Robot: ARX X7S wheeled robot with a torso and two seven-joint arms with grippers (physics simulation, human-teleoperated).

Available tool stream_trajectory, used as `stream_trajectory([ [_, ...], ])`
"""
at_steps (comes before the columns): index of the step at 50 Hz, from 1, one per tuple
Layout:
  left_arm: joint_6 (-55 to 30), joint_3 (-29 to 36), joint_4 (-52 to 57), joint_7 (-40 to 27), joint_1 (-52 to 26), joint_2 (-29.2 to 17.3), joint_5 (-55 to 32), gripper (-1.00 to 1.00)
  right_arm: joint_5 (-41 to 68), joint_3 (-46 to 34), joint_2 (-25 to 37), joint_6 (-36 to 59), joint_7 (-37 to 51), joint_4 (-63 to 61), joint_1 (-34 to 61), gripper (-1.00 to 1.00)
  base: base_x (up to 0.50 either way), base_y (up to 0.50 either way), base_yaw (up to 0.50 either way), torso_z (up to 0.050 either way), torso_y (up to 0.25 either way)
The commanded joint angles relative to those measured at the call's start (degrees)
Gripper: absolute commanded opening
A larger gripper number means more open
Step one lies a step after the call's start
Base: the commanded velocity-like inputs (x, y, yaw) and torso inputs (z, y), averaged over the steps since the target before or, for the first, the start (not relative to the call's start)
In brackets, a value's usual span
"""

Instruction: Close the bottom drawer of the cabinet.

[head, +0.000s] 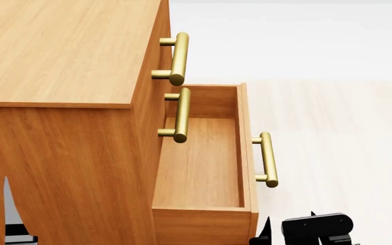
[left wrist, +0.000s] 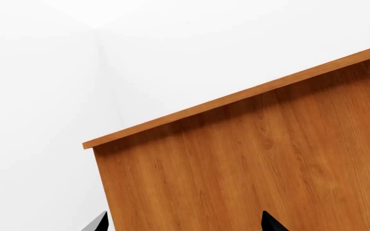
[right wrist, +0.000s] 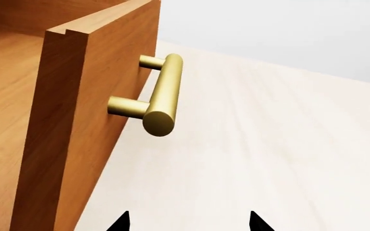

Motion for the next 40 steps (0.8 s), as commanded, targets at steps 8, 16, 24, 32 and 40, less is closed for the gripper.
stream_trajectory([
  [8,-0.1,0.1,0.2,-0.5,0.0,-0.4,-0.2,1.00,-1.4,-5.7,-2.6,0.9,-2.5,-3.2,-1.8,1.00,0.00,0.00,0.00,-0.002,0.000],
  [16,-0.1,0.3,0.1,-0.7,-0.1,-0.5,-0.2,1.00,-1.6,-7.2,-3.0,2.4,-3.1,-6.8,-2.6,1.00,0.00,0.00,0.00,0.000,0.000],
  [24,-0.1,0.3,0.2,-0.9,0.0,-0.7,-0.3,1.00,-2.1,-8.8,-3.3,3.7,-3.7,-9.8,-2.9,1.00,0.00,0.00,0.00,0.000,0.000],
  [32,-0.2,0.5,0.4,-1.1,0.1,-0.8,-0.3,1.00,-1.9,-9.9,-3.6,6.0,-4.2,-13.2,-2.8,1.00,0.00,0.00,0.00,0.000,0.000],
  [40,0.0,0.6,0.3,-1.2,0.2,-0.9,-0.4,1.00,-2.7,-11.5,-4.0,6.9,-4.1,-13.4,-2.0,1.00,0.00,0.00,0.00,0.000,0.000],
])
